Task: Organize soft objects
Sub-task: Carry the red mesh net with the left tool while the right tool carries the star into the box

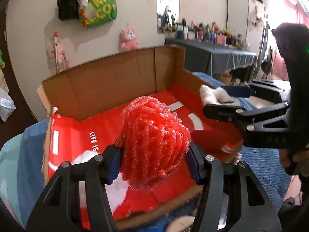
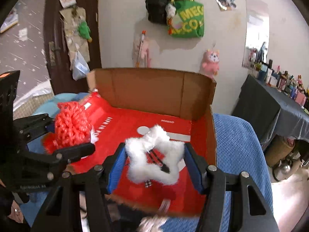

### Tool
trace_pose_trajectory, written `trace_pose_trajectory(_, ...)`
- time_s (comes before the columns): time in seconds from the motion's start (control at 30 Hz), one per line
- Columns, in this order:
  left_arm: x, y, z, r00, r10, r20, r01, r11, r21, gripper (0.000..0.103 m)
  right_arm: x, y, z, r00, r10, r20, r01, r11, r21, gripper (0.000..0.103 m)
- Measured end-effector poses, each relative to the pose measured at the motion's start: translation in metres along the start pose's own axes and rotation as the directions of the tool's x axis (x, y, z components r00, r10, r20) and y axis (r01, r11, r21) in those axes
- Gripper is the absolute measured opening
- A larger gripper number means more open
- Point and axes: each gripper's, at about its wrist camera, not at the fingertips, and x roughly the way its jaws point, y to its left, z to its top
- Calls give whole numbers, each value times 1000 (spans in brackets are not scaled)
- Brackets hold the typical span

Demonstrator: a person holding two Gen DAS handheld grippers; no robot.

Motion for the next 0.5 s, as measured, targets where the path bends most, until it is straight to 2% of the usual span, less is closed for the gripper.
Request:
trace_pose_trajectory(0.17,31,11,11,994,-31,-103,31,999,-10,55,36,-11,18,993,15,-117,-15,1000,6,62)
trace_pose_trajectory(0.5,66,23,17,971,-30,-236,26,1000,-18,55,82,-18,35,968,17,-251,-10,1000,27,62)
